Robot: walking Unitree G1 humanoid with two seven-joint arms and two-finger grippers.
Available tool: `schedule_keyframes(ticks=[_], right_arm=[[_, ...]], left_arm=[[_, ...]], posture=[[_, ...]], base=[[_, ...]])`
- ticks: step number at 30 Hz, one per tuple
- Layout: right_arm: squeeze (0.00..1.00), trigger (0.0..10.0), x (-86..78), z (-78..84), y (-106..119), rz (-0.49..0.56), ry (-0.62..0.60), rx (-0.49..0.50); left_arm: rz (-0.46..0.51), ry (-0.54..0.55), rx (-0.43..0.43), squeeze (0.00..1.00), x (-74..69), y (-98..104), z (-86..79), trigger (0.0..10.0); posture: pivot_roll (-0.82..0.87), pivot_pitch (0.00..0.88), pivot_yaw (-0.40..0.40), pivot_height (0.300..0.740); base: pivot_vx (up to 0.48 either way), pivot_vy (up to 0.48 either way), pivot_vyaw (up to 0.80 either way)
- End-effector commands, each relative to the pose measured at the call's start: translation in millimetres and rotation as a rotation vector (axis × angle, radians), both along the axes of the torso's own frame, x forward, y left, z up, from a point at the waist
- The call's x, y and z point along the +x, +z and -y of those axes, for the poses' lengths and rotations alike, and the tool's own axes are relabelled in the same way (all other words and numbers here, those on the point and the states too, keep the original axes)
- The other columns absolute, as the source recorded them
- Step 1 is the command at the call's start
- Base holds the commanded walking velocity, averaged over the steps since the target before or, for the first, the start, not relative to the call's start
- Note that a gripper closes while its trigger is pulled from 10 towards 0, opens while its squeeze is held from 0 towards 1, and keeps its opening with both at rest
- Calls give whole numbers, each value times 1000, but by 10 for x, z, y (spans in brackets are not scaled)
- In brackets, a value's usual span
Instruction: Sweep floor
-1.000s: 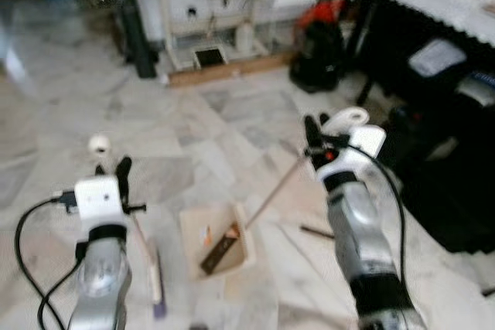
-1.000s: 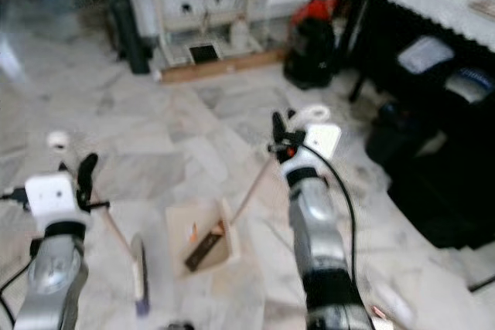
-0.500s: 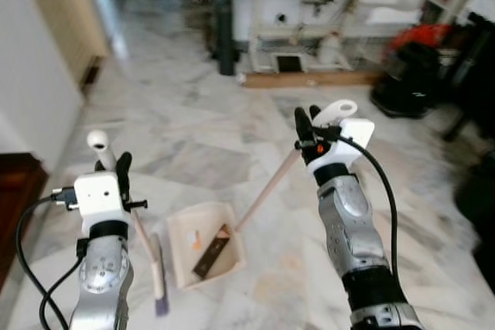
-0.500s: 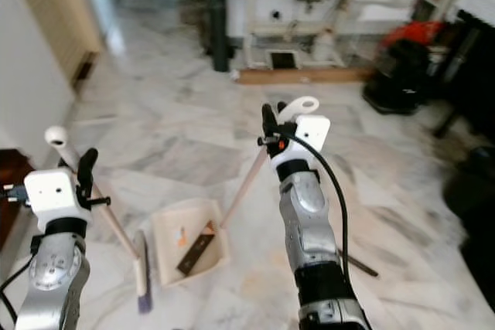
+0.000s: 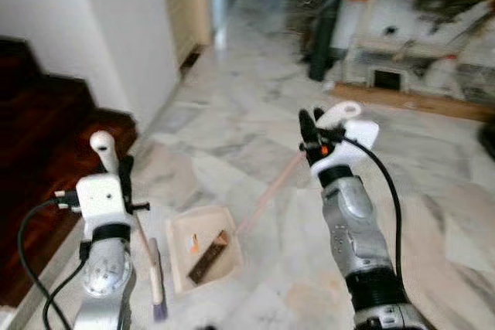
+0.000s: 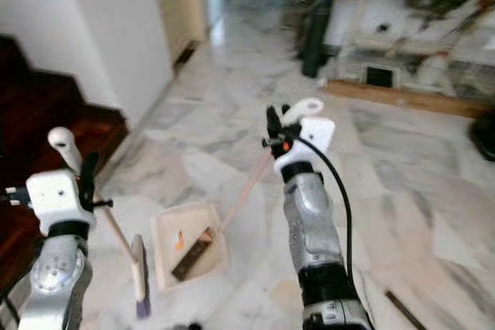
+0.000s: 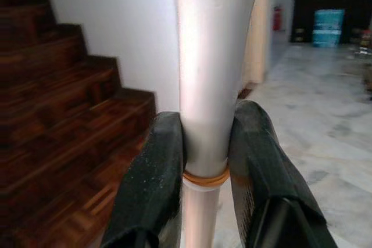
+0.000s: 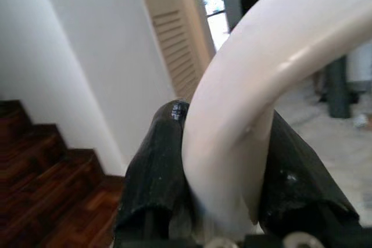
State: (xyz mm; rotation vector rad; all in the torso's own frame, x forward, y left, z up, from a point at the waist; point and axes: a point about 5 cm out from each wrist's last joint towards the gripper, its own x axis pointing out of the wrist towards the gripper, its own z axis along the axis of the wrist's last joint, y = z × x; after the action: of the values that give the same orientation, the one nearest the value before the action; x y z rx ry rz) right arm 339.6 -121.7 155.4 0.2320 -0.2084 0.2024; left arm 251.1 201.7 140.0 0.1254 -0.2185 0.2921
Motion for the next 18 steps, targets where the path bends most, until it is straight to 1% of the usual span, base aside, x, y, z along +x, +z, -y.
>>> schedule_keyframes(ticks=[1,9,18], right_arm=[[0,10000,17,-23,119,45,13,4],[0,10000,26,-31,141,53,21,7],[0,10000,1,-55,115,49,36,7]], left_arm=[[41,22,16,0,-6,85,-16,10000],[37,-3,10,0,-4,66,44,10000],[30,-14,14,0,-21,49,54,10000]], posture=[[23,46,-52,740],[23,20,-50,740],[26,5,-48,740]], base=[[0,0,800],[0,0,800],[0,0,800]])
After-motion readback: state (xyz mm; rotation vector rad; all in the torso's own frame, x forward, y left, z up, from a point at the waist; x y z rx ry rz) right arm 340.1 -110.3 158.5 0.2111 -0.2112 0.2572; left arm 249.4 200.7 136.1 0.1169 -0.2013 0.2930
